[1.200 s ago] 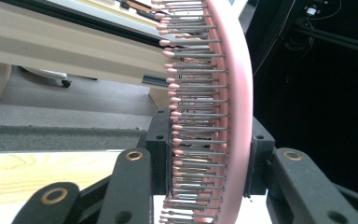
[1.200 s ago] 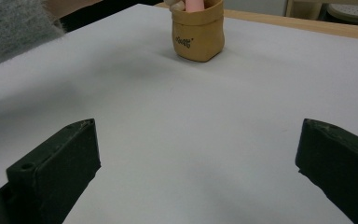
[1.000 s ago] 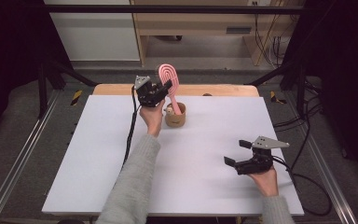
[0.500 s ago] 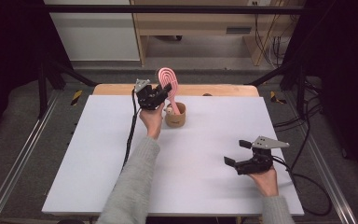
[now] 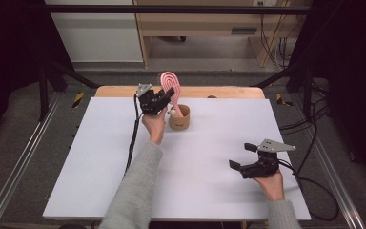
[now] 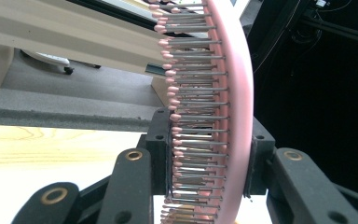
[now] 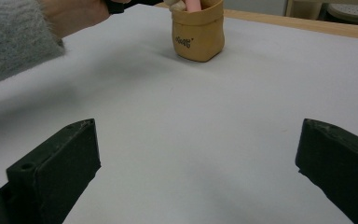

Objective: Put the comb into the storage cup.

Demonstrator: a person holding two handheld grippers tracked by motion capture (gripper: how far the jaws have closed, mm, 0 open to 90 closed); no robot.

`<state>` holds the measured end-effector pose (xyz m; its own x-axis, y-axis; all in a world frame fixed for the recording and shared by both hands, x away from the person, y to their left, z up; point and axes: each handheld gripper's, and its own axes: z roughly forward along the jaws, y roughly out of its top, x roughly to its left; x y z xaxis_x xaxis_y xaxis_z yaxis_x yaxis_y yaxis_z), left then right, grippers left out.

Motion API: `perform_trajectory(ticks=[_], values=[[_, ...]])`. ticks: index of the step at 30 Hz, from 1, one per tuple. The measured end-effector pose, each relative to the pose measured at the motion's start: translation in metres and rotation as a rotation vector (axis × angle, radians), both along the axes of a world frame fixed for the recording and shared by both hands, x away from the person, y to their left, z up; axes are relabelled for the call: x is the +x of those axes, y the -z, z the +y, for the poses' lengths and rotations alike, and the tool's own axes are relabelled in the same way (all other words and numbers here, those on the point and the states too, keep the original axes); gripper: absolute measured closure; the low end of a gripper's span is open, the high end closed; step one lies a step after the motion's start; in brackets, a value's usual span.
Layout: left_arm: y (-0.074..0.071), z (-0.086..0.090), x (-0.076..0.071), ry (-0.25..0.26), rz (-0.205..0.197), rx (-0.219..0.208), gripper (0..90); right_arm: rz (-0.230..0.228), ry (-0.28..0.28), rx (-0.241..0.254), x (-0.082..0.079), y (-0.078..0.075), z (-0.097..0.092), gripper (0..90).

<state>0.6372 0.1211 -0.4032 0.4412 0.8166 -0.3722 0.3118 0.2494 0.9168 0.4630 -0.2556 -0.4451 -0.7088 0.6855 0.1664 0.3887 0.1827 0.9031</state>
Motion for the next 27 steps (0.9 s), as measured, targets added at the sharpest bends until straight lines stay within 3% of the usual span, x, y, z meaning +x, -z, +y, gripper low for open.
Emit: perform_trajectory(ticks=[27], values=[[0.007,0.017,-0.004,-0.027,0.011,-0.015,61.5,0.0,0.001,-0.001,0.0,0.0,0.0,0.1]])
